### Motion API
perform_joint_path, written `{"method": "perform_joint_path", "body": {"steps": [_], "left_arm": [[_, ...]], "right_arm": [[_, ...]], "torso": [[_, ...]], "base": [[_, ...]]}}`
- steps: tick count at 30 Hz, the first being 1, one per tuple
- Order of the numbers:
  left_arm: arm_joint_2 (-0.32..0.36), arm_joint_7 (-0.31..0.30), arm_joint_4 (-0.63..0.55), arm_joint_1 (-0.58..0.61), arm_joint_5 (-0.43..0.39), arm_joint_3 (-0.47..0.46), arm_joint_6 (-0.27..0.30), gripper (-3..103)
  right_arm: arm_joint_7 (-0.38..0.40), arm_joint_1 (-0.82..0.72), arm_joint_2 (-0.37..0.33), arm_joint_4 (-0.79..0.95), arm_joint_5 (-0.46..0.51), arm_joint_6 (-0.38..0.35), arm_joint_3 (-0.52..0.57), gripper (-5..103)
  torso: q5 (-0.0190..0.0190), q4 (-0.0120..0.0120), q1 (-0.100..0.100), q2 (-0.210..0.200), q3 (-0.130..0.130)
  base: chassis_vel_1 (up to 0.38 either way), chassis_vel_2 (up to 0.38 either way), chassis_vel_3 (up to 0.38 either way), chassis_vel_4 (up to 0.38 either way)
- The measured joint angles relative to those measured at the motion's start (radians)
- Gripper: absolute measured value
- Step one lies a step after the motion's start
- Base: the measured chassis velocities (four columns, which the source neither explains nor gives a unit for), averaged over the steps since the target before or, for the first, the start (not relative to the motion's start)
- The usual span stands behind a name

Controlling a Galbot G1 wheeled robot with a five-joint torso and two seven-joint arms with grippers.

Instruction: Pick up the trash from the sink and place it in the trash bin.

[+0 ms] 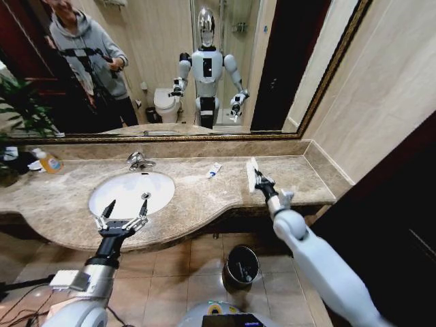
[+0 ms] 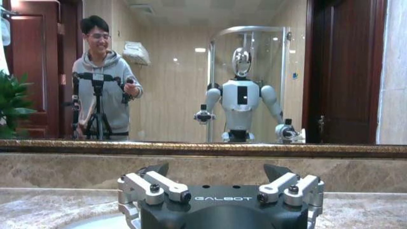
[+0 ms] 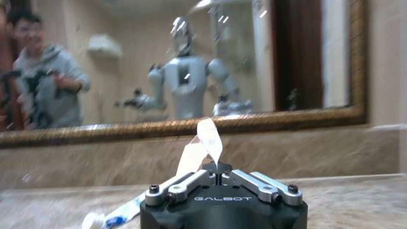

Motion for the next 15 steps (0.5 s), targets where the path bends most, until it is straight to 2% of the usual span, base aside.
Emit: {"method": "perform_joint_path", "body": {"steps": [2, 3, 6, 7, 9, 10, 13, 15], "left_arm": [[0.000, 0.000, 0.000, 0.000, 0.000, 0.000, 0.000, 100], [0.000, 0.000, 0.000, 0.000, 0.000, 0.000, 0.000, 100], [0.000, 0.000, 0.000, 0.000, 0.000, 0.000, 0.000, 100], [0.000, 0.000, 0.000, 0.000, 0.000, 0.000, 0.000, 100], [0.000, 0.000, 0.000, 0.000, 0.000, 0.000, 0.000, 100], [0.000, 0.000, 0.000, 0.000, 0.000, 0.000, 0.000, 100], [0.000, 0.000, 0.000, 0.000, 0.000, 0.000, 0.000, 100], [0.000, 0.000, 0.000, 0.000, 0.000, 0.000, 0.000, 100]], "right_arm": [[0.007, -0.091, 0.034, 0.039, -0.028, 0.044, 0.016, 0], [0.007, -0.091, 0.034, 0.039, -0.028, 0.044, 0.016, 0], [-0.018, -0.229, 0.082, 0.054, -0.134, 0.122, 0.033, 0], [-0.018, -0.229, 0.082, 0.054, -0.134, 0.122, 0.033, 0], [-0.027, -0.329, 0.109, 0.065, -0.239, 0.158, 0.053, 0], [-0.027, -0.329, 0.109, 0.065, -0.239, 0.158, 0.053, 0], [0.012, -0.427, 0.136, 0.001, -0.406, 0.214, 0.057, 0], [0.013, -0.451, 0.149, -0.028, -0.443, 0.234, 0.063, 0]], "torso": [[-0.0001, -0.0001, 0.000, 0.000, 0.000], [-0.0001, -0.0001, 0.000, 0.000, 0.000], [0.0002, -0.0001, 0.000, 0.000, 0.000], [0.0002, -0.0001, 0.000, 0.000, 0.000], [-0.0003, 0.0000, 0.000, 0.000, 0.000], [-0.0003, 0.0000, 0.000, 0.000, 0.000], [-0.0001, -0.0001, 0.000, 0.000, 0.000], [0.0000, -0.0001, 0.000, 0.000, 0.000]], "base": [[0.000, 0.000, 0.000, 0.000], [0.000, 0.000, 0.000, 0.000], [0.000, 0.000, 0.000, 0.000], [0.000, 0.000, 0.000, 0.000], [0.000, 0.000, 0.000, 0.000], [0.000, 0.000, 0.000, 0.000], [0.000, 0.000, 0.000, 0.000], [0.000, 0.000, 0.000, 0.000]]}}
